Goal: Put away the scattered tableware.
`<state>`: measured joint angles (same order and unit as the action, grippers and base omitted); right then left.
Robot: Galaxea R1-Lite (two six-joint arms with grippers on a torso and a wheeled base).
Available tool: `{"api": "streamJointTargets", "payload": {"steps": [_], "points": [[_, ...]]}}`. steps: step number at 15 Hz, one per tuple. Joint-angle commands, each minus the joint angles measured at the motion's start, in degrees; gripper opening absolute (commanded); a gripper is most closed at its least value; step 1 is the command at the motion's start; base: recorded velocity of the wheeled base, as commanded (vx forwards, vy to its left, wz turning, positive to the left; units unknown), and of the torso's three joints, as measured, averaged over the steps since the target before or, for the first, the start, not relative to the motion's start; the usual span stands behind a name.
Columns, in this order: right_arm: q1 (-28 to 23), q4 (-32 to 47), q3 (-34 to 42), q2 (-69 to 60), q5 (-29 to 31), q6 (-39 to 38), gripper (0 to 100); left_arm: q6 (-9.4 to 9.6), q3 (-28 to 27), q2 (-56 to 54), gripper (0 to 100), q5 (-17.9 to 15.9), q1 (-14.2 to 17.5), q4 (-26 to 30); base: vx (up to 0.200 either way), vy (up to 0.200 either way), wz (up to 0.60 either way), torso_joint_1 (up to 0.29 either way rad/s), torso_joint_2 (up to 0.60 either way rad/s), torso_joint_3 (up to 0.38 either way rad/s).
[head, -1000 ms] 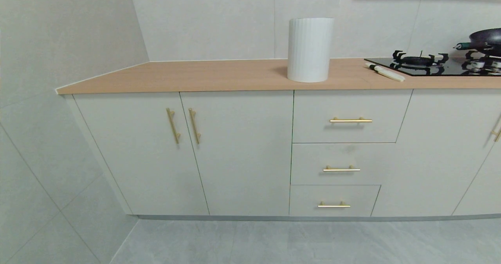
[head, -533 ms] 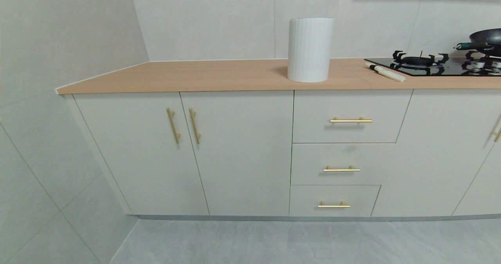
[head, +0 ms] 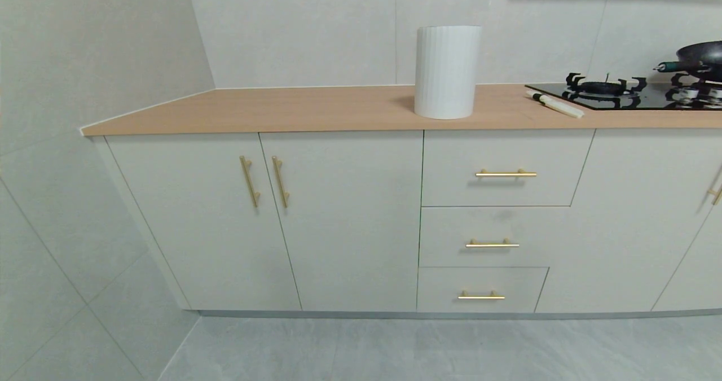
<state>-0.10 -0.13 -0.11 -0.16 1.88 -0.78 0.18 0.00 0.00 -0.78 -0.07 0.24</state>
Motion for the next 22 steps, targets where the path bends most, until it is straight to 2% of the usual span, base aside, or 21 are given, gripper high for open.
{"api": "streamJointTargets", "payload": {"steps": [1,8,22], "points": [[0.01,0.22,0.11,0.16,-0.03,-0.19,100,-0.01,0.0,0.0,100,-0.01,-0.01,0.02,0.0,0.0,0.0,0.0,0.0,0.0],[0.01,0.22,0.11,0.16,-0.03,-0.1,100,-0.01,0.0,0.0,100,-0.01,-0.01,0.02,0.0,0.0,0.0,0.0,0.0,0.0],[0.01,0.22,0.11,0.16,-0.03,-0.19,100,-0.09,0.0,0.0,100,-0.01,-0.01,0.02,0.2,0.0,0.0,0.002,0.0,0.001]]}}
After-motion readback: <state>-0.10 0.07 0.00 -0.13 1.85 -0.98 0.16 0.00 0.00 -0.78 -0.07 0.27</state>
